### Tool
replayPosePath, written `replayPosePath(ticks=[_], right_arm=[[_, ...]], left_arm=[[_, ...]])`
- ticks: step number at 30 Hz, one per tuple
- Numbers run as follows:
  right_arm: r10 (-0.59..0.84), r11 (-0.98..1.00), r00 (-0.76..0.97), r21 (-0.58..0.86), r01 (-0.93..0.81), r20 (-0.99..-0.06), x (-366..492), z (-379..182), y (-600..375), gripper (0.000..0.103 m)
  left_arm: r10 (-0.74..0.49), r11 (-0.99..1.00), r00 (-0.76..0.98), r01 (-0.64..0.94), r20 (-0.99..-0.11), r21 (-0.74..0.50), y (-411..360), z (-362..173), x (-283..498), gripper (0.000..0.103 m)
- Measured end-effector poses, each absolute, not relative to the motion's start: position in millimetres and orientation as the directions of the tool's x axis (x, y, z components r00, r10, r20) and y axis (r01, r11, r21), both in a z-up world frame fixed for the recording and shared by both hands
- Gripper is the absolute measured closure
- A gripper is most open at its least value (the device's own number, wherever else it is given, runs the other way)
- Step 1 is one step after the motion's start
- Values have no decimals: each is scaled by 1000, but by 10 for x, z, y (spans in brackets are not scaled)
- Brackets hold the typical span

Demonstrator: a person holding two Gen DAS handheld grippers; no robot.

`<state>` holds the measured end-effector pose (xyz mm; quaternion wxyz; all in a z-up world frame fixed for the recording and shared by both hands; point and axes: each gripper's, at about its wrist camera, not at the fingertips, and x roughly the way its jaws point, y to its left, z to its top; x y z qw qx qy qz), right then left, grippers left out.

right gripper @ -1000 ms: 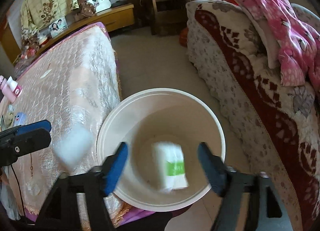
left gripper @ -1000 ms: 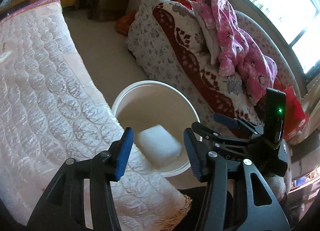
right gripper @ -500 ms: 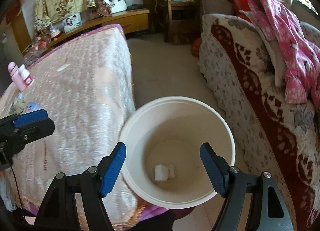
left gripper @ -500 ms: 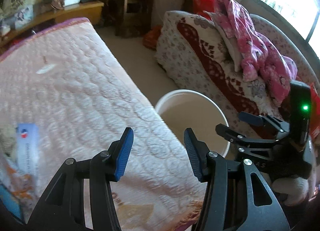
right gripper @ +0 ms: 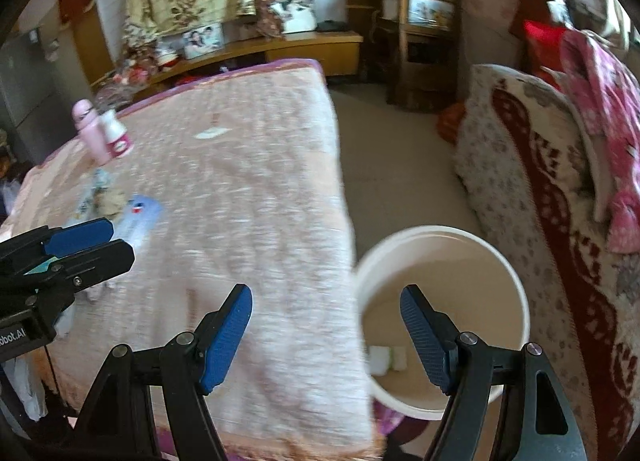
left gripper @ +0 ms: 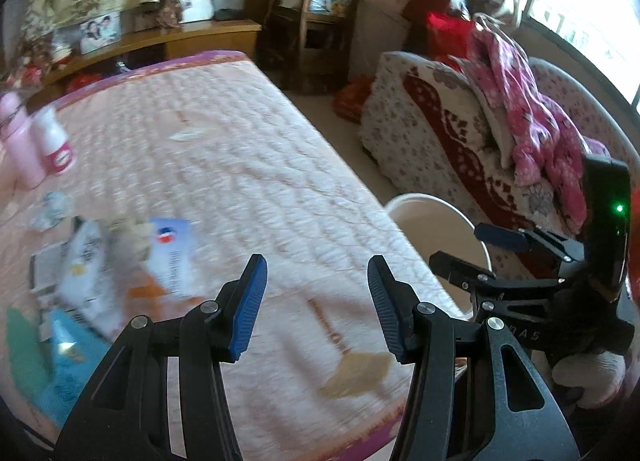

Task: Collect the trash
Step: 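Move both open tools back over the trash on the bed, then grasp the white-and-orange snack bag with the right tool while the left tool grasps the green fuzzy cloth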

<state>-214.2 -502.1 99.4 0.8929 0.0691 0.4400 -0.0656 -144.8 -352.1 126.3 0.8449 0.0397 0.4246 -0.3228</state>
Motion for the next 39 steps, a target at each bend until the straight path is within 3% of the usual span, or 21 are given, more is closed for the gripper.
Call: replayPosePath(ticks=[13,22,30,37,38,39], right_arm=[[157,984,597,175,-28,-787,-1651,938,-4042,29],[245,969,571,206,-133,-783,-1325,883,-3512,28],[273,962,545,206,-181,-793,-1058,774,-3256,27],[292,955,520,215,-204,-802,-960,669,-3168,28],[292,955,518,212,-209,-804,-958,655,-3143,30],[298,952,511,213,-221,-806,-959,637,-3109,40]], left_arm=[[-393,901,516,383,-761,-205,-1996,1332,-1149,52],[-339,940,516,211,-787,-267,-1073,1171,-1143,52],[-381,923,453,136,-806,-360,-878,799,-1151,52],[-371,926,460,115,-807,-360,-864,624,-1131,52],[-366,928,465,118,-806,-353,-873,608,-1133,52],[-361,930,468,123,-807,-345,-888,601,-1139,52]])
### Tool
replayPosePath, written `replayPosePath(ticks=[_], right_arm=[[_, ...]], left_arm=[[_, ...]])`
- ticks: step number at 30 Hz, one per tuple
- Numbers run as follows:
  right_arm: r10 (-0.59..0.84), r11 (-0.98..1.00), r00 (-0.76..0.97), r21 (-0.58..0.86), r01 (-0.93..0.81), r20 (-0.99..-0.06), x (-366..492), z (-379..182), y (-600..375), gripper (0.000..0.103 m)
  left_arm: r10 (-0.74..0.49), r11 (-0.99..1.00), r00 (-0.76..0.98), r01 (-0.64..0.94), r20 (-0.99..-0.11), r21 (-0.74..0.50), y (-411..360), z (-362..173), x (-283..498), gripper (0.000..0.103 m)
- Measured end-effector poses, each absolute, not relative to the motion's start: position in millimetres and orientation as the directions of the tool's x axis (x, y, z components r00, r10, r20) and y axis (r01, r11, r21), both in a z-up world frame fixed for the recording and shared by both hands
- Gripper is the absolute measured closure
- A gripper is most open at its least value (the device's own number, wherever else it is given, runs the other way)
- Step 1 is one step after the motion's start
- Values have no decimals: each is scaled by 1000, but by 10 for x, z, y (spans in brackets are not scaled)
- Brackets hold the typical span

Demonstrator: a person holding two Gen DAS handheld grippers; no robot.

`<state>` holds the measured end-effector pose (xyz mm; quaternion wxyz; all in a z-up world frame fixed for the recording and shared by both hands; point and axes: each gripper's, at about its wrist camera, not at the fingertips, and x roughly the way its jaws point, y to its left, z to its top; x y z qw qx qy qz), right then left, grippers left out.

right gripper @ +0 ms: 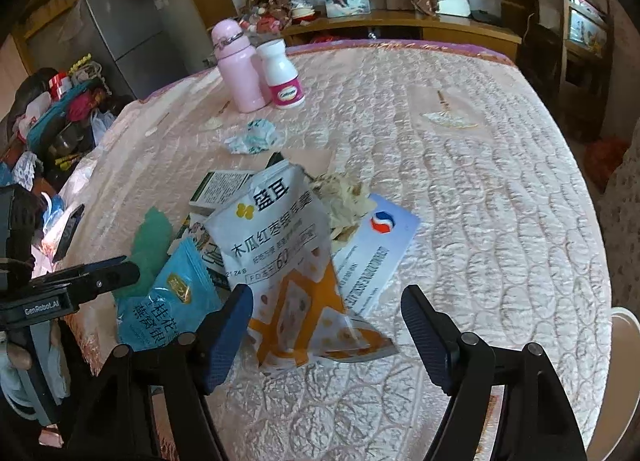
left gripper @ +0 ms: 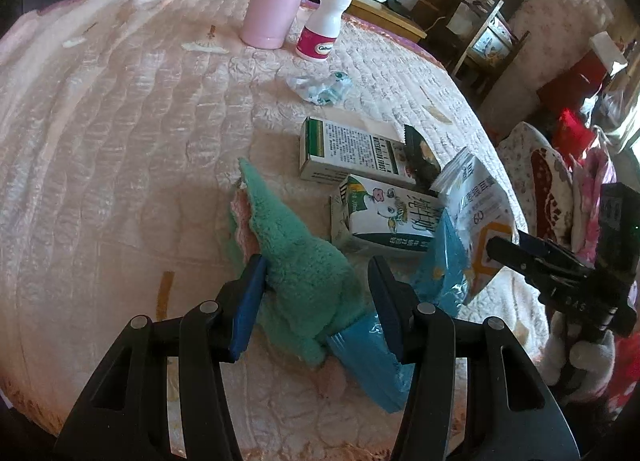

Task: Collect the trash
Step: 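Grasp the white-and-orange snack bag with the right tool while the left tool grasps the green fuzzy cloth, then carry the snack bag and green cloth in both tools over the white bucket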

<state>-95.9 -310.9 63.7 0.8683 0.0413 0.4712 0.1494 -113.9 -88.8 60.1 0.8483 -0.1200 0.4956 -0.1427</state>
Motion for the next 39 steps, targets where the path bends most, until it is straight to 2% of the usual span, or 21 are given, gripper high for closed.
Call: replayPosePath(ticks=[2,5,8,13,33,39], right_arm=[[311,948,504,221,-231,-806,-985,610,-3088,70],[317,945,522,216,-246,-792,-1054,629,-3067,83],[318,942,544,193,-275,-776,-1185,727,-3044,92],[309,942,590,155,-297,-746,-1358,929,-3084,94],[246,968,677,138,-209,-694,-1695,1265,-3624,94],[226,974,696,136,-183,-682,-1762,1324,-3783,94]], left_arm=[[-356,933,471,127,-807,-337,-880,577,-1145,52],[-339,941,465,143,-818,-308,-875,555,-1168,53],[-343,939,462,158,-818,-304,-838,555,-1191,62],[-377,925,472,159,-797,-344,-743,699,-1195,70],[-367,930,628,256,-686,-264,-1012,1614,-1181,71],[-396,917,620,314,-677,-247,-1293,1709,-1193,71]])
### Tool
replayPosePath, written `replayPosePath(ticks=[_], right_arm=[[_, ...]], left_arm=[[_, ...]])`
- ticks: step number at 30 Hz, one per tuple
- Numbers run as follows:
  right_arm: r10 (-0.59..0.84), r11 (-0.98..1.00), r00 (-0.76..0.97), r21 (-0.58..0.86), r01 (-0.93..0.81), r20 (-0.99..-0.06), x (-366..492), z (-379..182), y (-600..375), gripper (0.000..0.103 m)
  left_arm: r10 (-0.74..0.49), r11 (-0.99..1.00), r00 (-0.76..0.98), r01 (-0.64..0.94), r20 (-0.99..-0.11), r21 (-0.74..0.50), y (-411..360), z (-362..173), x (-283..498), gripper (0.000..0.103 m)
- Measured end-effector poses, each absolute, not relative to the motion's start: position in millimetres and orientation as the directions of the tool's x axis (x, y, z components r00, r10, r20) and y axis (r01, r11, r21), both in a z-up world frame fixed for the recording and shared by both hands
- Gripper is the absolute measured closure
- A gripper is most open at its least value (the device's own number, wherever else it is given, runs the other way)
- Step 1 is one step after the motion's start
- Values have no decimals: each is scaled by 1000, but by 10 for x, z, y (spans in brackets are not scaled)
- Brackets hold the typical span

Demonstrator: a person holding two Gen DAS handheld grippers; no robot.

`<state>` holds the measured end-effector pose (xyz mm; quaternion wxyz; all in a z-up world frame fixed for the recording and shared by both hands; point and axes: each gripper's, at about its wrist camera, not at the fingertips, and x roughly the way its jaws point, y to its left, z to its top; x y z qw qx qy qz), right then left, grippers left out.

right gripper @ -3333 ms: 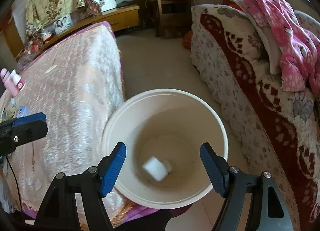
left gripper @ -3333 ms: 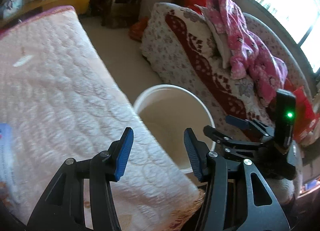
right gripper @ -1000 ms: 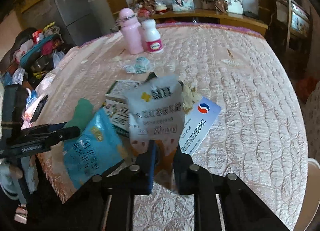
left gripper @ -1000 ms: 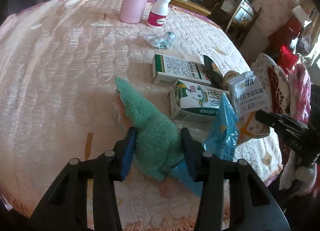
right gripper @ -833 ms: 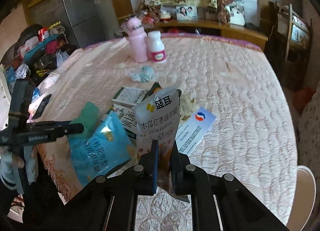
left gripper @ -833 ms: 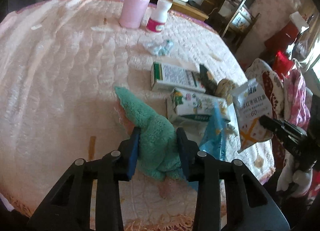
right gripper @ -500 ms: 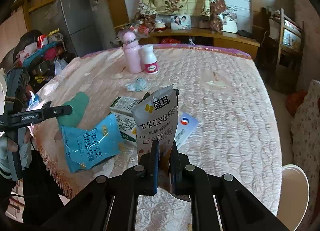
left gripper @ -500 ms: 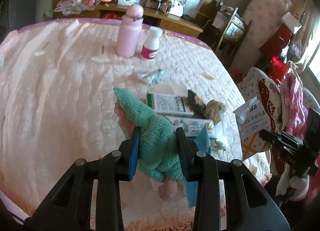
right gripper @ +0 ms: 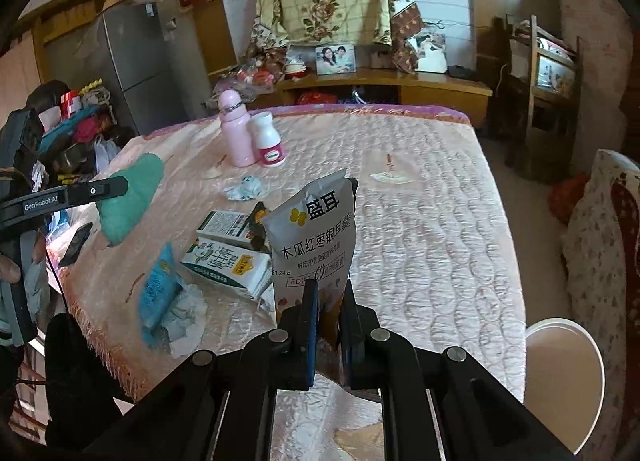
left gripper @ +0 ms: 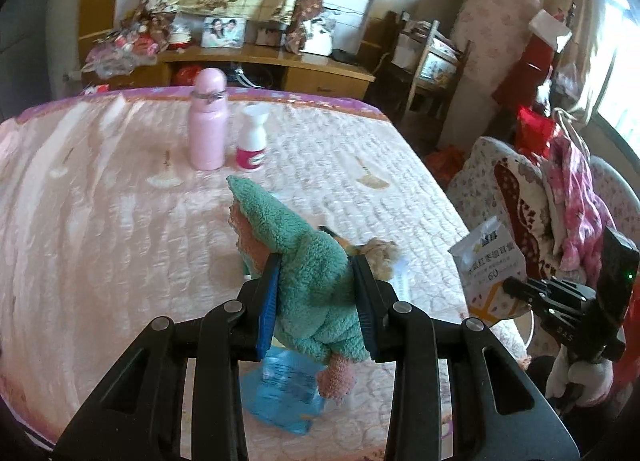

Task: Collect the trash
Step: 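Carry the snack bag and green cloth in both tools over the white bucket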

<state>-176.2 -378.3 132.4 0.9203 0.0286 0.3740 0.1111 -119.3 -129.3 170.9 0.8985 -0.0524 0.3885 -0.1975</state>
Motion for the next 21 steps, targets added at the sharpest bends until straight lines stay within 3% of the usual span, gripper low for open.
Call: replayPosePath(ticks=[21], right_arm=[[79,994,712,108,-5,-697,-2123,1363,-4660,94]], left_arm=[[-492,814,504,555,-710,-171,-2975,1573,-1309,71]])
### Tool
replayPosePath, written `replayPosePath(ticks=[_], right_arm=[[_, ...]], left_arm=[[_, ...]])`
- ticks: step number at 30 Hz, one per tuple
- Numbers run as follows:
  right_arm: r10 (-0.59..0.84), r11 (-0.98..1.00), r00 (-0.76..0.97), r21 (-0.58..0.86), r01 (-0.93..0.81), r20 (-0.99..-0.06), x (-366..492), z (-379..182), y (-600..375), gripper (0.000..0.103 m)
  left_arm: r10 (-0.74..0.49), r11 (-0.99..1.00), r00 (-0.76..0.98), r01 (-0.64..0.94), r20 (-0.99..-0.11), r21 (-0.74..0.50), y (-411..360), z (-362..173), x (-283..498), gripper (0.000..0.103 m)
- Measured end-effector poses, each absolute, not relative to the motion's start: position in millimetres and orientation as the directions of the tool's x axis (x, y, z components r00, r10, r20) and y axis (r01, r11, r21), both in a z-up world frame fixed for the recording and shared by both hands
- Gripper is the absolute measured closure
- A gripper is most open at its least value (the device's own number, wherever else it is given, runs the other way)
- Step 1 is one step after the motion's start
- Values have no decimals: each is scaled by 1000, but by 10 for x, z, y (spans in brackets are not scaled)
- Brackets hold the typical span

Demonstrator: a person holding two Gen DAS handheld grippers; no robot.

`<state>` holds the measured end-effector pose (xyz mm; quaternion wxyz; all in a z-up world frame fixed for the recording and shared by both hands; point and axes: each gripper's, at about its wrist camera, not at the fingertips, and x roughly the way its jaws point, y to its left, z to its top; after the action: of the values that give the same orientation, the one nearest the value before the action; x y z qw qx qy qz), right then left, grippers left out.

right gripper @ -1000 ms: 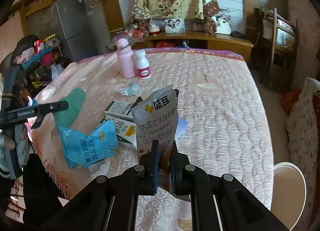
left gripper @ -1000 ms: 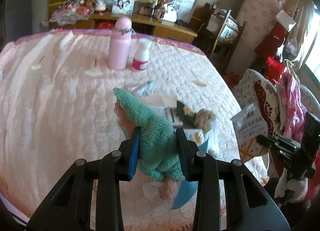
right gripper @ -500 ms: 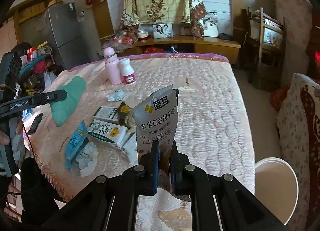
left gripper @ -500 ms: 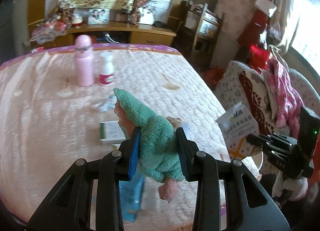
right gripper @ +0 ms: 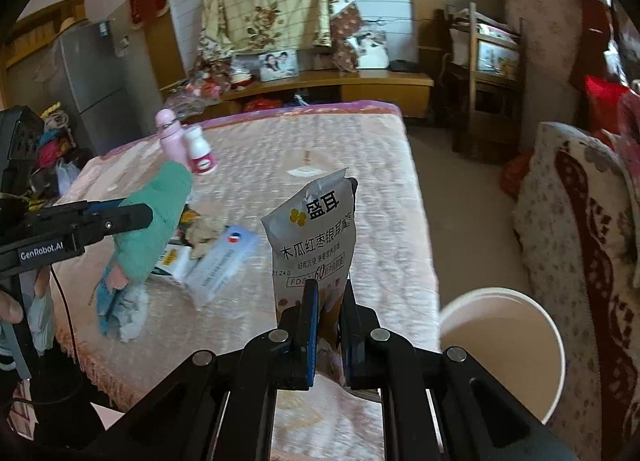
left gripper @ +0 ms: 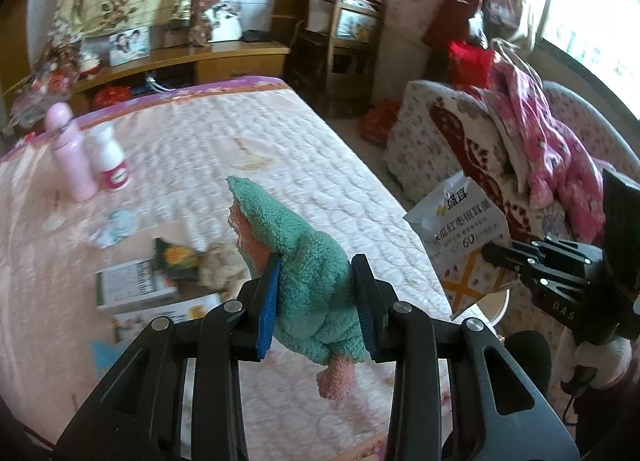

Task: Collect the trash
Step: 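Carry the snack bag and green cloth in both tools over the white bucket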

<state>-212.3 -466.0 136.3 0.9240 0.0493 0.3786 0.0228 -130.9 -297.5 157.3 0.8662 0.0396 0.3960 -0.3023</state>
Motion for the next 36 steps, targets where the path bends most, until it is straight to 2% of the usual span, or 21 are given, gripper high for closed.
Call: replayPosePath(ticks=[22,36], right_arm=[[-107,968,644,68,241,-757,-2566,1021,-5822,94],[-161,950,597,39,308,-786,-2609,775,-6064,94]], left_arm=[[-549,693,358,700,-756,-172,-4432,1198,-1462,71],[-574,648,282,731,-769,-215,-5009,953,-1516,71]])
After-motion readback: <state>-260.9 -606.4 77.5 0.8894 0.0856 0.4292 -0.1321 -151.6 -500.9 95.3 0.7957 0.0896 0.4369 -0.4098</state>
